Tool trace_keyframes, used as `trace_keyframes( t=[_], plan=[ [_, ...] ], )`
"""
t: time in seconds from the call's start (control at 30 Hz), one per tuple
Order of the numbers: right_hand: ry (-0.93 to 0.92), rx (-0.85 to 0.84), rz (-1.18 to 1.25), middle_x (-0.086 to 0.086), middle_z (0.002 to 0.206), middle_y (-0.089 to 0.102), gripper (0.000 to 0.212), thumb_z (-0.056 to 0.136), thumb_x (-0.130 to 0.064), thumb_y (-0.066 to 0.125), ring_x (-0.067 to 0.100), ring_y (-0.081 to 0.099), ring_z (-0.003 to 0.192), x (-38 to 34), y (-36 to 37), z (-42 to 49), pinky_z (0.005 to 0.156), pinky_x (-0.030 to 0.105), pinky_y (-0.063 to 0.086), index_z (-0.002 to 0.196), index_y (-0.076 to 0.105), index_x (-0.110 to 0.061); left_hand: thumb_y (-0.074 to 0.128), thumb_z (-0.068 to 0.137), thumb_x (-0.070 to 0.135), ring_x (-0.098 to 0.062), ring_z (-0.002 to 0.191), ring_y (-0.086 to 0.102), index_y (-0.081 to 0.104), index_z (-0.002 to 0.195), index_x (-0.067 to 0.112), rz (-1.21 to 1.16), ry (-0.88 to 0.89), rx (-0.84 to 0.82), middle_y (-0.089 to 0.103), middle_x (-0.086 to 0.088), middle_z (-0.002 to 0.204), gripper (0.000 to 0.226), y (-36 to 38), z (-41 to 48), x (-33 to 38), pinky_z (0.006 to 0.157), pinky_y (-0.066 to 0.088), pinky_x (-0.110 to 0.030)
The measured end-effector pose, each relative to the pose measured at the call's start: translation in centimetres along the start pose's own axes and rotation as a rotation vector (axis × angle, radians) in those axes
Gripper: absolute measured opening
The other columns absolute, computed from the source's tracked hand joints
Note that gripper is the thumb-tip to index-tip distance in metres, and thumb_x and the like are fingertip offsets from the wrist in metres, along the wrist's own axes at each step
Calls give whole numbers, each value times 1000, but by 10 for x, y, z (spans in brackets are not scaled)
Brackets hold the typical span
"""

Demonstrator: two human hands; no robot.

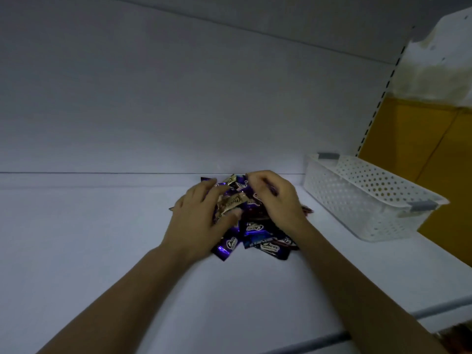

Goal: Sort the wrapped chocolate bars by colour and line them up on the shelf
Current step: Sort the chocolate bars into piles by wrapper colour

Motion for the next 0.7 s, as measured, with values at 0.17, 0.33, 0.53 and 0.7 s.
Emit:
trace_keyframes(
  t=[0.17,0.33,0.53,0.7],
  plan=[
    [165,300,6,-4,82,68,38,94,-52,44,7,64,79,34,-45,-3,71,22,49,84,67,-22,32,55,96,-16,145,14,17,148,41,256,-32,-303,18,8,158,109,37,-1,-8,116,13,-43],
    [309,186,-154,-5,90,65,31,93,-47,49,15,62,88,59,-29,-2,82,33,47,92,62,-18,49,72,81,-26,146,12,9,151,38,271,-62,-243,12,1,160,98,46,16,-9,116,20,-52],
    [196,227,-259,-7,90,60,20,94,-43,49,4,54,76,50,-27,-4,71,28,42,90,56,-25,60,69,76,-34,145,17,0,150,41,303,-141,-423,5,-4,161,107,60,45,-17,111,26,-59],
    [159,200,-394,0,91,63,28,94,-41,47,18,58,84,43,-24,-4,81,41,48,97,64,-19,64,81,52,-30,118,53,20,150,34,409,69,-350,41,-6,144,84,60,61,7,92,48,-41]
  ],
)
Point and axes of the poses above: each hand's wrist, its own z-axis towards the middle knuckle, its own y-axis out of the palm, x = y × z, the point moved 9 cm from there along z, towards the middle knuckle
